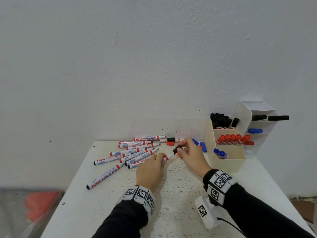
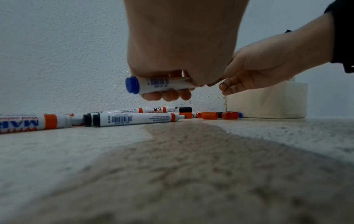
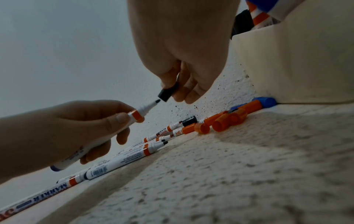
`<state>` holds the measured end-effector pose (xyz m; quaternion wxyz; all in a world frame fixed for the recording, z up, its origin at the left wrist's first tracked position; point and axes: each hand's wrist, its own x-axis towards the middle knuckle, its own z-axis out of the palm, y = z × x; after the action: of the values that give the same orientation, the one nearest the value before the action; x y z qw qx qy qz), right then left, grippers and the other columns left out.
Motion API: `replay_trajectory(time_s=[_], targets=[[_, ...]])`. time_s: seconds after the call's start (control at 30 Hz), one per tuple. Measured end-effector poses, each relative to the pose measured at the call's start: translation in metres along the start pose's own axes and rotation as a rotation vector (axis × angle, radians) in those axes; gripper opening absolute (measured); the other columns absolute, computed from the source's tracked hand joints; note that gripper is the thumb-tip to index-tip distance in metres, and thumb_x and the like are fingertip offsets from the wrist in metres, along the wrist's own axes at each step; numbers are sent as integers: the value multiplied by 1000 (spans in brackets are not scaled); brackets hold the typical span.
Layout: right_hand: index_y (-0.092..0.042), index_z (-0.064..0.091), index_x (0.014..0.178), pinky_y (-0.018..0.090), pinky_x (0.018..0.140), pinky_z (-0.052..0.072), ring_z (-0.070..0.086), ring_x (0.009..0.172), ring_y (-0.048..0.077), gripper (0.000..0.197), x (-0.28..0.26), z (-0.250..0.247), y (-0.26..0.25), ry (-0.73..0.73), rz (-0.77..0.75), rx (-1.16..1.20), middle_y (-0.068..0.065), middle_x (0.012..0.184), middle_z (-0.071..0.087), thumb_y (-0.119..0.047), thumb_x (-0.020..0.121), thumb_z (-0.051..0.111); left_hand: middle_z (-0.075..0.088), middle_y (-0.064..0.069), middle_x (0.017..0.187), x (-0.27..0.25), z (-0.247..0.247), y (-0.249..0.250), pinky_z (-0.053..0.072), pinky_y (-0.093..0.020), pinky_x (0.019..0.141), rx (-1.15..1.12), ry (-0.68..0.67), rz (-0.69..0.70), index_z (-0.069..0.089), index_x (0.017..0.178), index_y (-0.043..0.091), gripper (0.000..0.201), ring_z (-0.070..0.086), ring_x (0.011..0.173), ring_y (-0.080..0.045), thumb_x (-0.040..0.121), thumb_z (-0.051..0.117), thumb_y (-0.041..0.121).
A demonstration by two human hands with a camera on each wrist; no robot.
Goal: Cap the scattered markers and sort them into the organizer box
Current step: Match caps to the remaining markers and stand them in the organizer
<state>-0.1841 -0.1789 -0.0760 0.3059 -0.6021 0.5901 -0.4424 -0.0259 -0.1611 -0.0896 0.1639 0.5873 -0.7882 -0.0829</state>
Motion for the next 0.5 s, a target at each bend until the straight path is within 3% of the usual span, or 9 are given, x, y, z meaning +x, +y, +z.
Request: replay_trajectory(time_s=[0.17,0.27,0.4,0.5], targets=[[-23,52,86,37,76,55,64,84,26,19,0,-3,4,15,30,92,7,91,64,-5,89,55,55,8,120,0,0,1,52,-30,79,-20,40,10,40,131,26,37,60,96,-12,101,22,39],[-22,52,87,21,71,53,63,83,17,17,-4,-1,6,-128,36,105,7,97,65,-6,89,56,56,8,120,-1,2,-1,51,-30,77,-33,31,30,41,131,26,36,60,96,-12,101,25,39],[-16,56,95,18,58,45,56,63,4,7,-5,-4,6,-161,67,119,2,82,64,-22,91,56,55,5,114,-3,0,4,49,-25,76,-165,23,39,47,126,23,34,56,94,-10,99,31,38],[-9,56,76,25,56,36,43,50,8,41,-4,-10,3,-189,139,31,-2,57,49,-45,92,46,56,4,104,-5,-5,10,46,-23,74,-225,3,62,53,120,19,34,53,90,-10,97,38,39]])
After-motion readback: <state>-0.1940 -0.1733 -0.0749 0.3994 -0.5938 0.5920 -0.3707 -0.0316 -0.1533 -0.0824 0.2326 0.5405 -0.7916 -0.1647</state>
